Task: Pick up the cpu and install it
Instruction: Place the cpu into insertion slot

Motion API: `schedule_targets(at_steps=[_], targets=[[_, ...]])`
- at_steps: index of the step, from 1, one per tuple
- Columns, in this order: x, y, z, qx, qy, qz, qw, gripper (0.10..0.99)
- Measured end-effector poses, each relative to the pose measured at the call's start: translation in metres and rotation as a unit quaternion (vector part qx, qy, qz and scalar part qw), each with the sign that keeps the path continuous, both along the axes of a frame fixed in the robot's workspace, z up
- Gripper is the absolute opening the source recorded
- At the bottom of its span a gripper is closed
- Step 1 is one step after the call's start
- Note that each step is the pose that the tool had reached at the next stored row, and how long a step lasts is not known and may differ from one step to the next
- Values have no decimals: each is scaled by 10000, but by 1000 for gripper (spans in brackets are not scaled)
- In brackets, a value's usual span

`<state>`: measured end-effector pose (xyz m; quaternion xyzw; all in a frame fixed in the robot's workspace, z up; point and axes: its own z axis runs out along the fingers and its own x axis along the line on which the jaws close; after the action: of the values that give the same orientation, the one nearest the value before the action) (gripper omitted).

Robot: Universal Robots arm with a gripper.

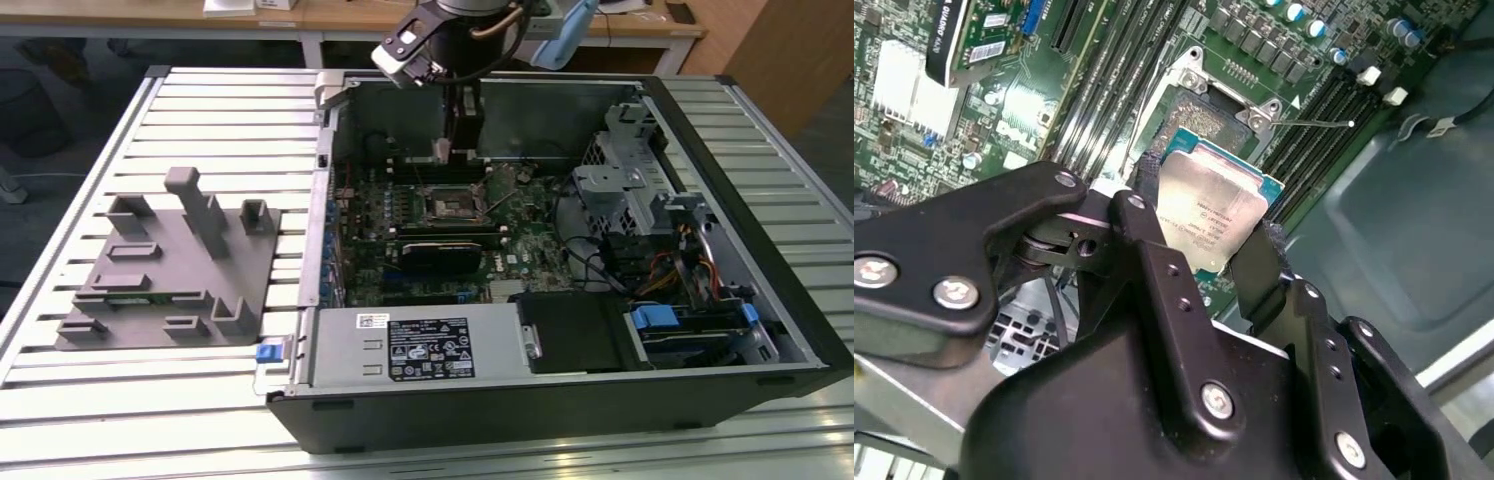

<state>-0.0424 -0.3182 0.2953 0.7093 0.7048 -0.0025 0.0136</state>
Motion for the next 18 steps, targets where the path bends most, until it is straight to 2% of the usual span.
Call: schedule_targets(at_steps=[2,6,18], targets=[[5,0,-35,4,5,1,10000,533],[17,0,-92,53,10,0,10000,533],[36,9,-304,51,12,3,10000,533]])
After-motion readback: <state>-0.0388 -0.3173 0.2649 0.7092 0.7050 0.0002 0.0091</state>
